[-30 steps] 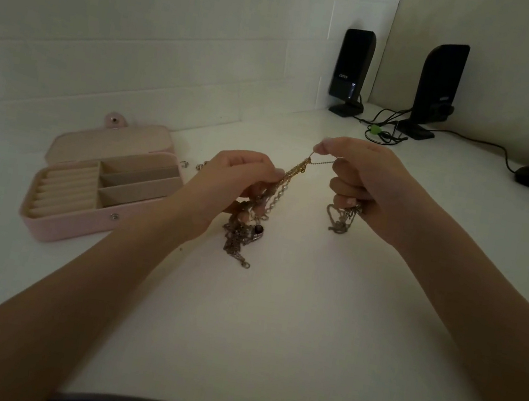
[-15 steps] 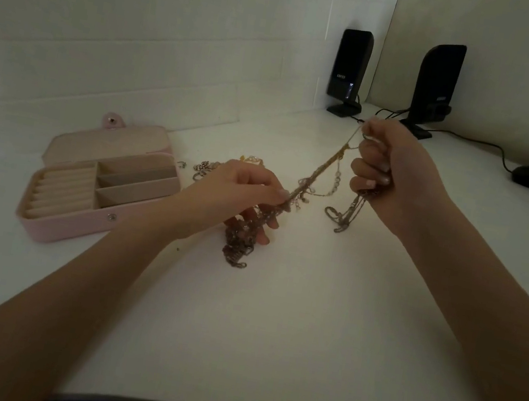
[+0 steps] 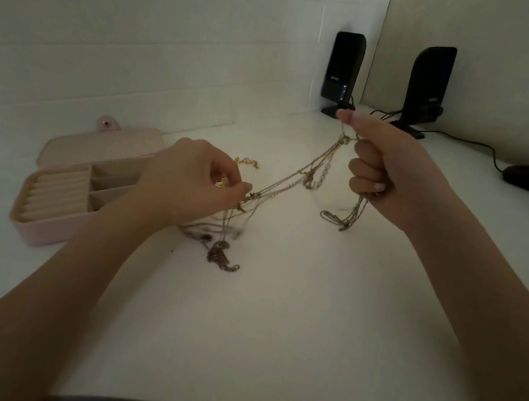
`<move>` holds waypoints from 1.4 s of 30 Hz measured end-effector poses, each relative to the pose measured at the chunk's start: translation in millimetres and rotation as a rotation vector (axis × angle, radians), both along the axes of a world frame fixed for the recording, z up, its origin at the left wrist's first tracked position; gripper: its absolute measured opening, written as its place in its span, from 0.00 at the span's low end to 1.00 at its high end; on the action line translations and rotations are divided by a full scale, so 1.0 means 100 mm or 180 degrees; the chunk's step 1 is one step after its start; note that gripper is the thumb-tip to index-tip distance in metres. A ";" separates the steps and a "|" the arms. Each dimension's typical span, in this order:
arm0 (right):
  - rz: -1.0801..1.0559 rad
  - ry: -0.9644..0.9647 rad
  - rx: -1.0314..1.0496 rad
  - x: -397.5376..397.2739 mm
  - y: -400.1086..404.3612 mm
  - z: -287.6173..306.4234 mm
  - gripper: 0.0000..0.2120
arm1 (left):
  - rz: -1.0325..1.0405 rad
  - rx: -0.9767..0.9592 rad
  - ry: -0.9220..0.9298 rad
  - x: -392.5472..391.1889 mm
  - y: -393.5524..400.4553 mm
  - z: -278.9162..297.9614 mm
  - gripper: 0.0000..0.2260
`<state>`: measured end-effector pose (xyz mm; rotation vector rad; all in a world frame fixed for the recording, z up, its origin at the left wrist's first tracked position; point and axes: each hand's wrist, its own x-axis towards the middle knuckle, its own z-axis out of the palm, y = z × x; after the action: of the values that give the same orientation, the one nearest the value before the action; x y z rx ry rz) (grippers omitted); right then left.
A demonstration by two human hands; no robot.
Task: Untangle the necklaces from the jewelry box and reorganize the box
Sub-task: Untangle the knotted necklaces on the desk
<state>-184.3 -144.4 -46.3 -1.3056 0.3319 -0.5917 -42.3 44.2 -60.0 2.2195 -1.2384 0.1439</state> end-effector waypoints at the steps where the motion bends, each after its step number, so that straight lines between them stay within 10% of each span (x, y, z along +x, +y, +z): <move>1: 0.0170 0.0070 -0.0175 -0.01 0.01 0.00 0.07 | -0.0017 -0.0044 -0.0031 0.00 0.01 0.02 0.08; 8: 0.0927 0.0389 -0.0808 -0.01 0.14 0.00 0.09 | 0.0010 0.0187 -0.0657 -0.02 0.00 -0.05 0.11; 15: 0.1380 0.0454 -0.0725 0.03 0.24 -0.04 0.11 | -0.1079 -0.1242 0.1899 -0.25 -0.16 -0.09 0.07; 34: 0.1250 0.0621 -0.0578 0.01 0.22 -0.02 0.11 | -0.1030 -0.1580 0.3067 -0.21 -0.22 -0.07 0.11; 42: 0.0708 0.0798 -0.0786 0.06 0.21 -0.07 0.10 | -0.0603 -0.1275 0.2707 -0.21 -0.19 -0.05 0.11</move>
<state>-178.8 -123.4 -53.6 -1.6356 0.3201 -0.2862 -63.4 25.6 -65.3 1.5261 -0.8247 -0.5300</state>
